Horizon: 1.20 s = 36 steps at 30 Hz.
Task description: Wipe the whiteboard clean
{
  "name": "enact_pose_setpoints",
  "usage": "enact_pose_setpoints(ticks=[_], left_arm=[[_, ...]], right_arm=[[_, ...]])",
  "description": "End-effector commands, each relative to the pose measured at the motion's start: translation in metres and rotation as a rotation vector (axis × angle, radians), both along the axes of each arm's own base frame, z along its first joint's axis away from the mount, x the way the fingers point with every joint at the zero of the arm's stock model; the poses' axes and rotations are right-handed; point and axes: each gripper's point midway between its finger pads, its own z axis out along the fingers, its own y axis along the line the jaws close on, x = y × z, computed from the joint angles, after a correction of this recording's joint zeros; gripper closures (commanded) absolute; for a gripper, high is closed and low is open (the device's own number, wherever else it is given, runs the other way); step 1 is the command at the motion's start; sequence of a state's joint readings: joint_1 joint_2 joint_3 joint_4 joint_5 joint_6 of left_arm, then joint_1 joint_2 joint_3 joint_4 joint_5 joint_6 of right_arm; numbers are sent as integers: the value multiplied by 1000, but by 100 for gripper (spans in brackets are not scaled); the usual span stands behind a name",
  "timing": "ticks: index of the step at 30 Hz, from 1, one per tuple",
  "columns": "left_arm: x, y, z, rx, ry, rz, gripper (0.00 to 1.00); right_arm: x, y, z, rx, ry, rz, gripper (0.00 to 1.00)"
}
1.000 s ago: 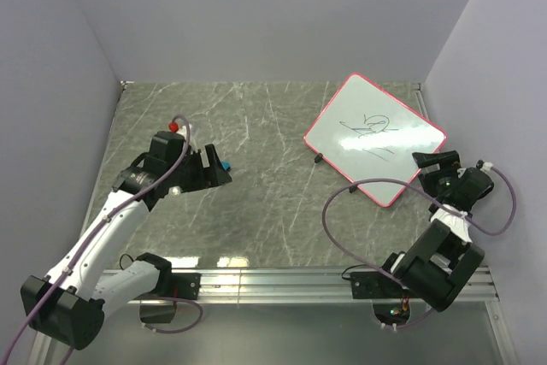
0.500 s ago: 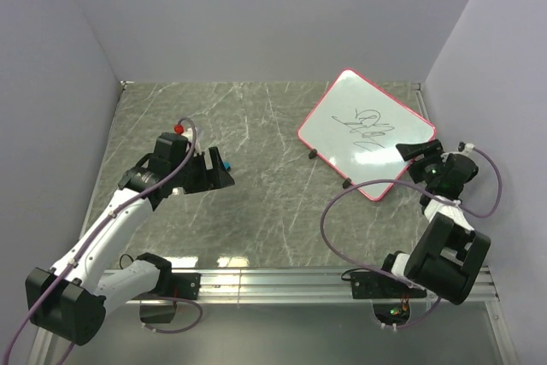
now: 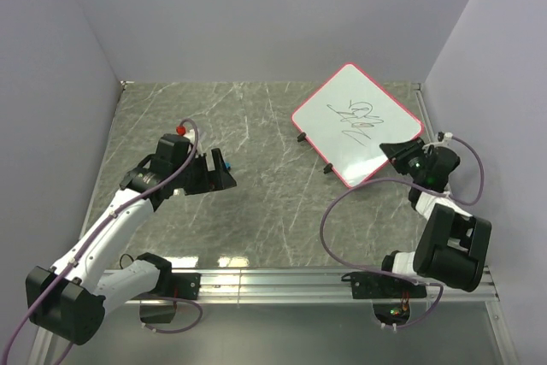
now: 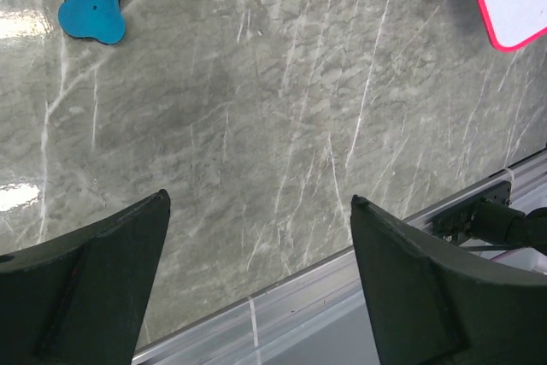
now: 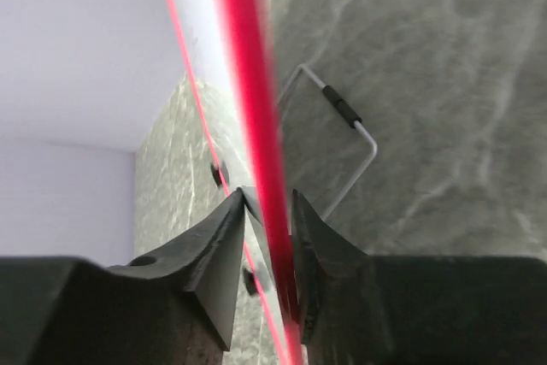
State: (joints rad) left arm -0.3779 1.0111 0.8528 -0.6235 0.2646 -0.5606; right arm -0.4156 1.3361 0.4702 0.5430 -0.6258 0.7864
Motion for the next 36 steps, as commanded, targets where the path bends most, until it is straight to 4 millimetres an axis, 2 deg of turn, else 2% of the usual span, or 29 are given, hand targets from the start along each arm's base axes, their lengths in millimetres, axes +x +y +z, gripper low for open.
enact_pose_setpoints(ticks=[1, 4, 5, 7, 12, 16, 19, 23, 26, 30, 34, 36], left_arm=[[5, -2, 2, -2, -33, -9, 7], [7, -1, 1, 6, -32, 2, 6], [7, -1, 1, 5, -33, 5, 6], [7, -1, 1, 6, -30, 2, 7], [7, -1, -2, 9, -21, 1, 7], [9, 0, -3, 14, -21, 17, 8], [11, 2, -3, 22, -25, 33, 9], [15, 6, -2, 37, -40, 61, 10], [18, 10, -4, 50, -39, 86, 10], [23, 11, -7, 59, -32, 111, 11], [25, 13, -10, 64, -29, 128, 12], [26, 13, -11, 62, -29, 134, 12]], right_arm=[[0, 6, -2, -53, -10, 6, 68], [-6, 11, -6, -89, 2, 20, 78], [-9, 12, -7, -101, 3, 28, 92], [-12, 13, -10, -109, 12, 35, 99], [-23, 22, -17, -142, 19, 68, 100], [-31, 43, -19, -182, 14, 143, 100], [-38, 65, -17, -179, -5, 204, 100], [-52, 101, -28, -148, -1, 321, 100], [-59, 116, -35, -114, 1, 377, 100], [-63, 146, -22, -63, -44, 511, 100], [-62, 164, -7, -58, -71, 595, 100], [-69, 180, -3, -48, -79, 670, 100]])
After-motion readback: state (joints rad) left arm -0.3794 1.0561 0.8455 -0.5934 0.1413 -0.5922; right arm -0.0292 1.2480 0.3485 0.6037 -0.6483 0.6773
